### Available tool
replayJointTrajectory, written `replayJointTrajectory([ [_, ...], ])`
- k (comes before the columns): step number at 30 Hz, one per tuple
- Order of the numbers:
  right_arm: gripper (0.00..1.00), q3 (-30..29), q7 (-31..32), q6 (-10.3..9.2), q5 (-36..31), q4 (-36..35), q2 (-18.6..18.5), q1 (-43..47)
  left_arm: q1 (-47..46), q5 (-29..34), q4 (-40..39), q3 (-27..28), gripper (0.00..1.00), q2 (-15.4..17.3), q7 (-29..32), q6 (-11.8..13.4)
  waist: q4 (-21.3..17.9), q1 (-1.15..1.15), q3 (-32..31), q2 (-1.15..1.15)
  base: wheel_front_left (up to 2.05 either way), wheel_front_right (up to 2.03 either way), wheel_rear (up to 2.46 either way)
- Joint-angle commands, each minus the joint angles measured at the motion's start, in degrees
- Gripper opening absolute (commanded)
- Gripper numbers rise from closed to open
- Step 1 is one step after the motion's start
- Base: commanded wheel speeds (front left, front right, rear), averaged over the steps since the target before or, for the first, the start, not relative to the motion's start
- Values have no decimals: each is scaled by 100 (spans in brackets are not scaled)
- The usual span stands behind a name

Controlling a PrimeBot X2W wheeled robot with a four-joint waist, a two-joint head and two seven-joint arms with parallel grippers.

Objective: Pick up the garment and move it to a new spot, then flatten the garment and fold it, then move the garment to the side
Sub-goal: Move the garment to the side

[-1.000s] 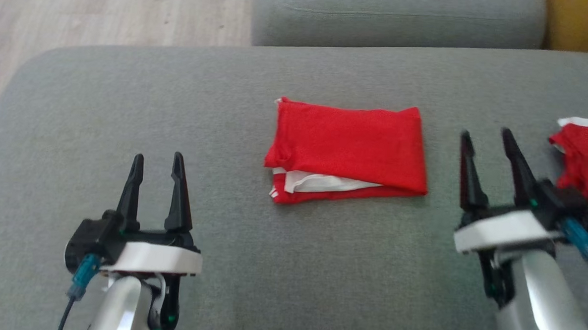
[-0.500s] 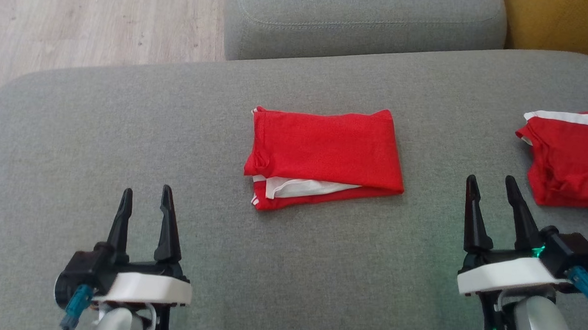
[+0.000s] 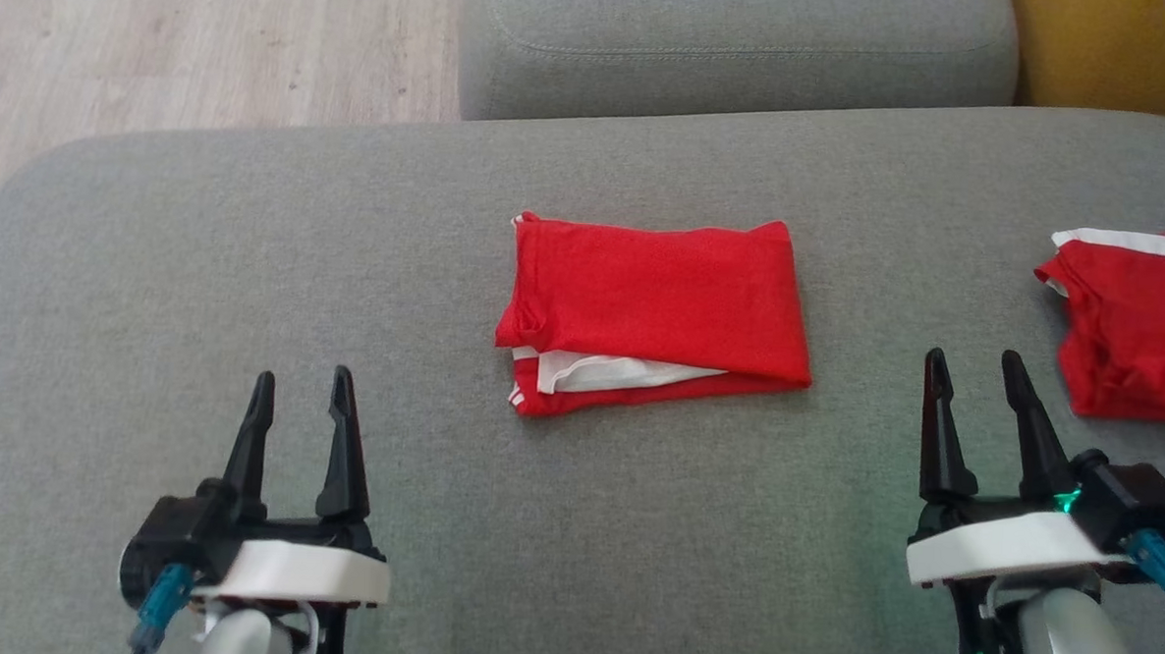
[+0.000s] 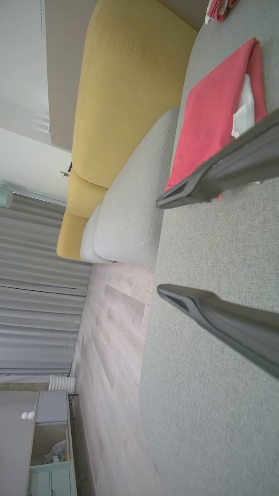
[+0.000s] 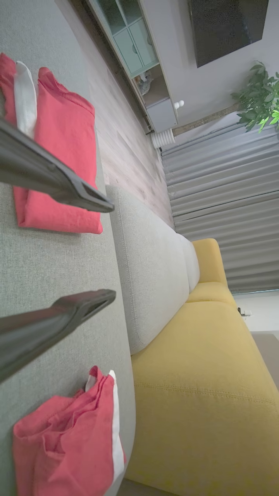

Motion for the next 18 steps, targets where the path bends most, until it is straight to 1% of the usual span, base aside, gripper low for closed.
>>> replayJointTrajectory([
  [1,100,114,-43,-4,74,-148,-1,-129,-184,6,-160,111,100,42,-30,14,38,0,21,0,0,0,0],
  [5,100,103,-32,-4,70,48,-1,-298,-294,7,-155,41,100,42,-30,-3,155,0,160,0,0,0,0],
  [9,100,113,152,-4,-19,359,-1,-696,-436,22,-137,19,100,42,-30,-26,308,0,377,0,0,0,0],
  [13,100,132,380,-4,-51,793,-1,-1174,-587,-9,-112,-48,100,42,-30,-41,491,0,614,0,0,0,0],
  [18,100,55,733,-4,-173,1535,-1,-1742,-768,-87,-87,-225,100,42,-30,-20,763,0,838,0,0,0,0],
])
